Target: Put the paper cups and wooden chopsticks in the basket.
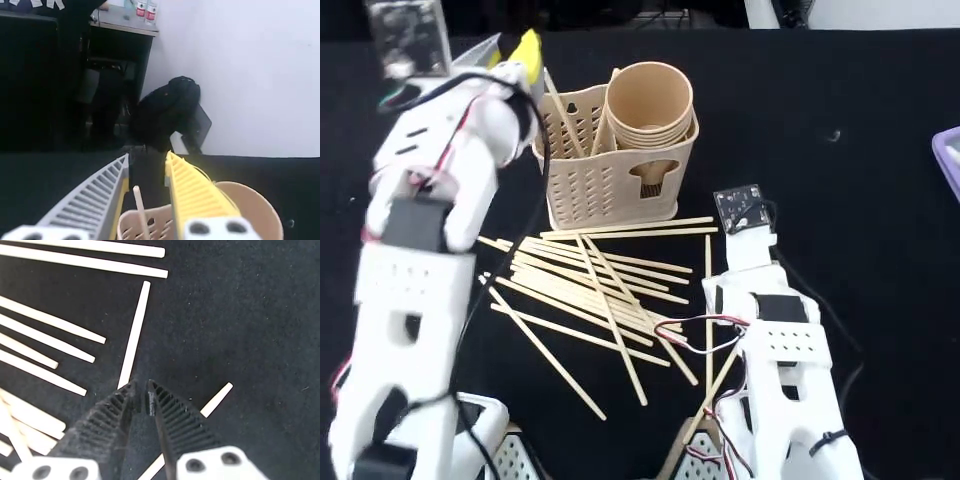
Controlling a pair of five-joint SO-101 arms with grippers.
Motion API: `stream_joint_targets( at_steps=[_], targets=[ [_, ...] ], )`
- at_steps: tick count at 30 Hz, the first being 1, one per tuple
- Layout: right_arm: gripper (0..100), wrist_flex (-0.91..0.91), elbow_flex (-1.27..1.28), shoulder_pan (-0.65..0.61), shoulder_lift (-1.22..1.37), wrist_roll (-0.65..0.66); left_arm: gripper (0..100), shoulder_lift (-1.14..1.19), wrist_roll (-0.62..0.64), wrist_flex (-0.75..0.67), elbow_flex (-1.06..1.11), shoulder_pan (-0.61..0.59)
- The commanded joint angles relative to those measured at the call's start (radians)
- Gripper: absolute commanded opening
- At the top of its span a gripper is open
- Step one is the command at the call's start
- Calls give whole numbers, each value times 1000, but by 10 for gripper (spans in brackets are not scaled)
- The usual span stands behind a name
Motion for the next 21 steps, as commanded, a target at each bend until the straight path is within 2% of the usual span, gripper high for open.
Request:
stream_joint_targets(
  at_steps=[1,6,10,14,17,19,21],
  targets=[
    [40,-20,-5,-14,-24,0,126,-167,-11,199,-13,-107],
    [40,-9,-15,-14,-27,0,126,-301,-11,307,278,-381],
    [40,87,-111,-6,-28,5,126,-408,-11,261,634,-544],
    [40,275,-297,-14,-28,100,126,-508,-2,121,943,-555],
    [44,422,-450,-17,-18,155,126,-578,-2,44,1061,-516],
    [83,505,-503,-87,1,169,126,-621,-2,11,1122,-493],
    [126,565,-507,-218,45,170,127,-661,-2,-15,1175,-478]
  ],
)
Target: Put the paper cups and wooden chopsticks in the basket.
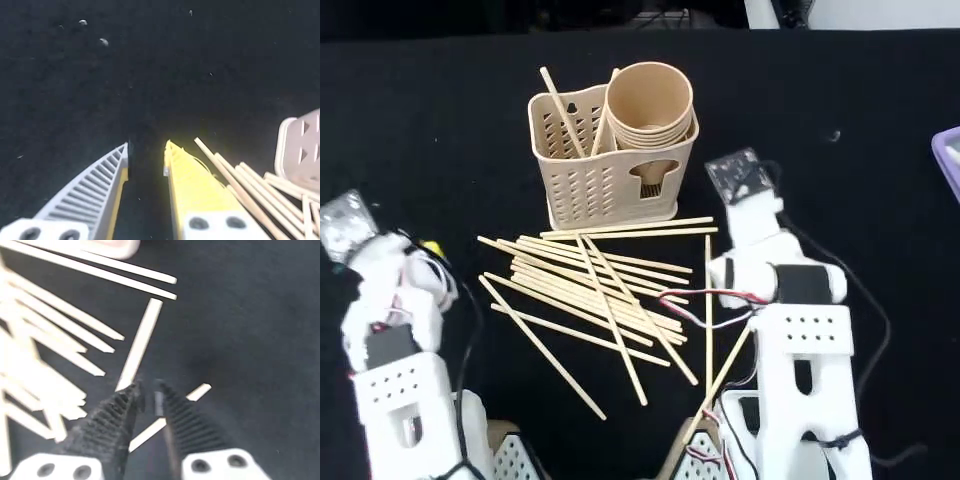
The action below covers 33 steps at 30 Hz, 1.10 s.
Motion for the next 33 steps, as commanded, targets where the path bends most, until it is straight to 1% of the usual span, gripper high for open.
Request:
stream_joint_targets(
  at_steps=[1,3,5,6,8,10,12,14,16,19,23,25,27,28,29,31,33],
  targets=[
    [142,149,-96,-261,74,28,127,-100,-2,-78,93,44],
    [152,169,-96,-405,151,26,127,-135,-2,-84,119,45],
    [152,161,-96,-520,229,23,127,-167,-2,-78,136,39],
    [152,144,-96,-566,269,18,127,-180,-2,-77,142,38],
    [154,91,-96,-611,344,18,127,-195,-2,-55,145,36],
    [156,3,-96,-617,412,17,127,-210,-2,-29,140,30],
    [159,-68,-96,-617,476,17,127,-215,-2,-28,139,-4],
    [198,-110,-101,-623,539,17,127,-213,11,-28,137,-36],
    [247,-143,-105,-628,598,17,127,-213,49,-28,137,-59],
    [260,-207,-105,-638,673,17,127,-213,63,-28,137,-62],
    [213,-276,-105,-641,742,17,127,-213,64,-28,139,-61],
    [142,-287,-105,-638,754,17,127,-213,66,-28,139,-61],
    [32,-284,-104,-637,740,17,127,-213,66,-28,139,-61],
    [5,-269,-102,-637,725,17,127,-213,66,-28,137,-61],
    [26,-241,-102,-637,708,17,127,-213,66,-28,137,-61],
    [8,-186,-104,-637,661,17,127,-213,66,-28,137,-61],
    [11,-138,-99,-637,596,20,127,-213,66,-28,137,-61]
  ],
)
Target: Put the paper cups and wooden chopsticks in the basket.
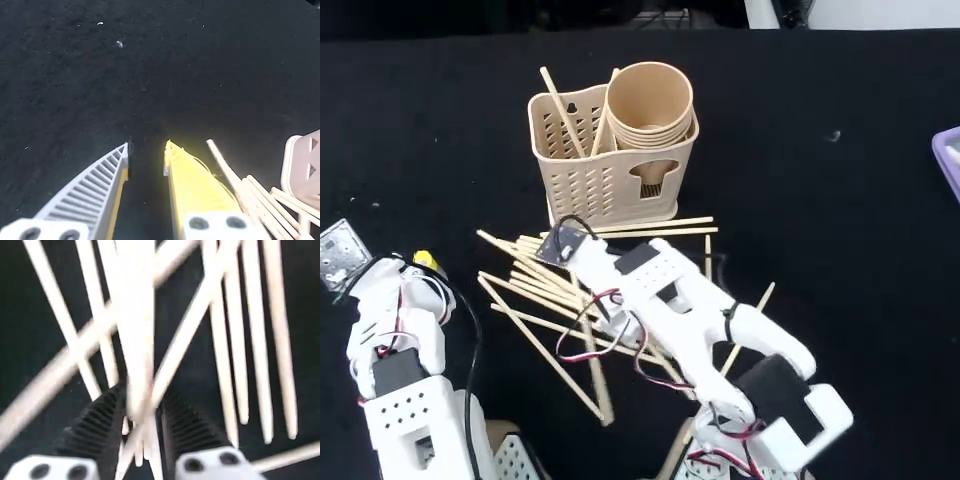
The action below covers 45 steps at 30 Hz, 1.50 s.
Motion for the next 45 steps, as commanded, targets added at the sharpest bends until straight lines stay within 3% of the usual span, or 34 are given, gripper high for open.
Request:
stream_joint_targets(
  at_steps=[1,8,13,21,24,29,38,45],
  targets=[
    [11,106,-16,-8,-166,8,127,-14,5,6,-19,-12],
    [11,203,-15,34,-271,80,127,-14,3,6,-15,-12],
    [11,143,-8,147,-271,157,127,-14,3,6,-15,-12],
    [11,117,148,163,-271,302,127,-14,5,6,-13,-12],
    [38,87,176,163,-271,302,127,-14,5,6,-13,-12],
    [166,35,176,155,-271,249,127,-14,6,6,-13,-10],
    [35,-43,203,135,-271,244,127,-14,6,6,-13,-10],
    [108,-54,226,137,-271,244,127,-14,6,6,-13,-10]
  ],
)
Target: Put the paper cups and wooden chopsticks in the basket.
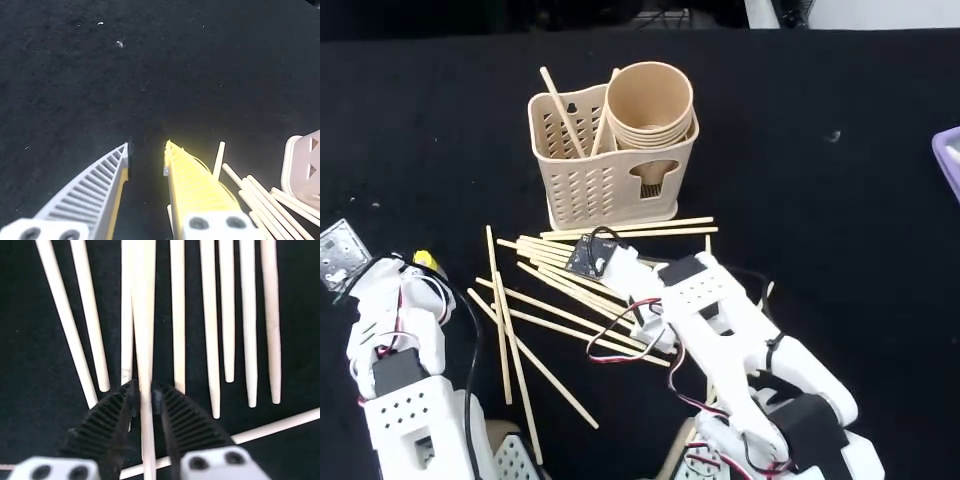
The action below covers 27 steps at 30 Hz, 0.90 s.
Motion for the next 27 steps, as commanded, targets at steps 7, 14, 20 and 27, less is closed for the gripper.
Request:
stream_joint_targets(
  at_steps=[7,14,20,27],
  targets=[
    [7,-83,64,-3,-48,-3,127,-14,5,6,-13,-10],
    [11,133,-54,41,-168,0,127,-14,3,6,-13,-10],
    [11,141,18,51,-240,15,127,-14,3,6,-13,-10],
    [15,18,128,170,-240,114,127,-14,2,6,-13,-10]
  ],
)
